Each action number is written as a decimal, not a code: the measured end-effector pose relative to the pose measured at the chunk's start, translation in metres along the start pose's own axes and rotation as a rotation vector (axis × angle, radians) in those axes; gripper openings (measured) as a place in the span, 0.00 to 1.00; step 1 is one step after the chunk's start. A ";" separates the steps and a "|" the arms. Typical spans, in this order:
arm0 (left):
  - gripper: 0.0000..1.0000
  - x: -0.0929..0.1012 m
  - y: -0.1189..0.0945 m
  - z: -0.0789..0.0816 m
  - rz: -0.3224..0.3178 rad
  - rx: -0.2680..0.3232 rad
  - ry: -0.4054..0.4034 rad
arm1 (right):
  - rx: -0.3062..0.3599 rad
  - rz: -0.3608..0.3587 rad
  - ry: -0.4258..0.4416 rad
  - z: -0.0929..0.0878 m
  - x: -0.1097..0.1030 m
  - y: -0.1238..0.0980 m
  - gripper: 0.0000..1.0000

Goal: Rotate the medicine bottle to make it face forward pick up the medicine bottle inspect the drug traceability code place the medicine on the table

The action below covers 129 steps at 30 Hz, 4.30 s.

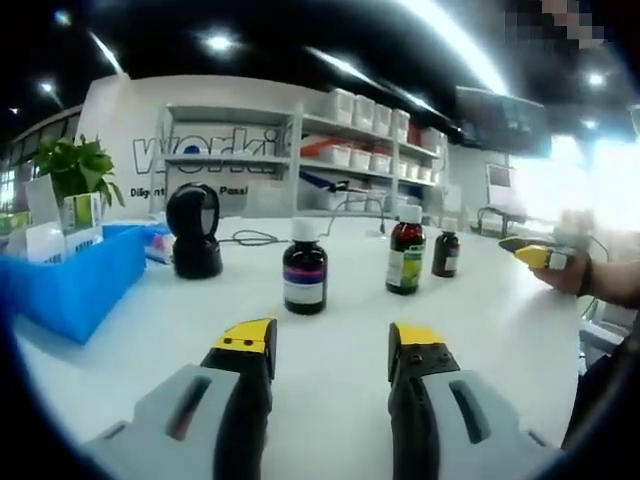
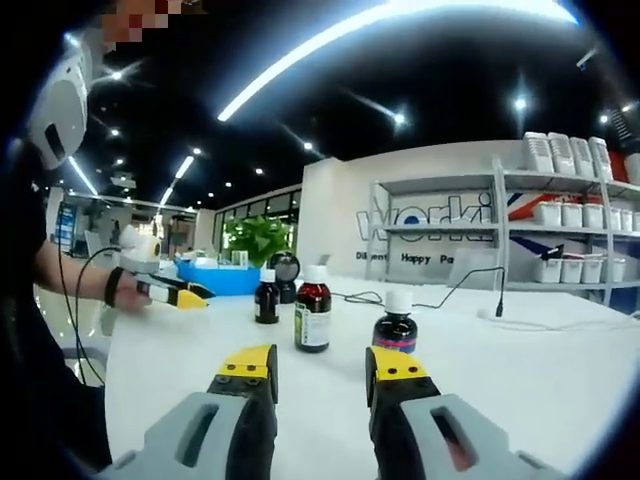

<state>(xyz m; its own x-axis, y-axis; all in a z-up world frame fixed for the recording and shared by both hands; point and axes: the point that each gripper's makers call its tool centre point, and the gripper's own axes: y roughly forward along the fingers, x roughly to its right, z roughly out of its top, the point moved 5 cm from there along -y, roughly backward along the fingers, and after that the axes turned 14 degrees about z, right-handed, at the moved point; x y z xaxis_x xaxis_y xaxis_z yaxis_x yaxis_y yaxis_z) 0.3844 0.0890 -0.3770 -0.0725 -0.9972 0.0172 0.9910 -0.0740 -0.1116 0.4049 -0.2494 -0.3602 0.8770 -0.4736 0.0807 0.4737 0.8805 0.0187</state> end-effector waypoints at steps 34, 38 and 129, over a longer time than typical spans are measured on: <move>0.33 0.011 0.098 0.020 0.067 0.007 0.020 | 0.004 -0.017 -0.022 0.001 0.002 -0.002 0.28; 0.33 0.012 0.109 0.019 0.069 0.006 0.007 | 0.007 -0.017 -0.022 0.001 0.001 -0.002 0.27; 0.25 0.156 0.007 -0.002 -0.139 0.043 0.039 | -0.040 -0.024 -0.061 -0.004 0.001 0.001 0.24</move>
<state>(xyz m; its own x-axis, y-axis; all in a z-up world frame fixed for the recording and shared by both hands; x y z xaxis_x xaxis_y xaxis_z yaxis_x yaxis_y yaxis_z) 0.3802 -0.0673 -0.3769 -0.2126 -0.9771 -0.0091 0.9750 -0.2115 -0.0684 0.4064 -0.2485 -0.3637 0.8595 -0.4913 0.1408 0.4984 0.8668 -0.0181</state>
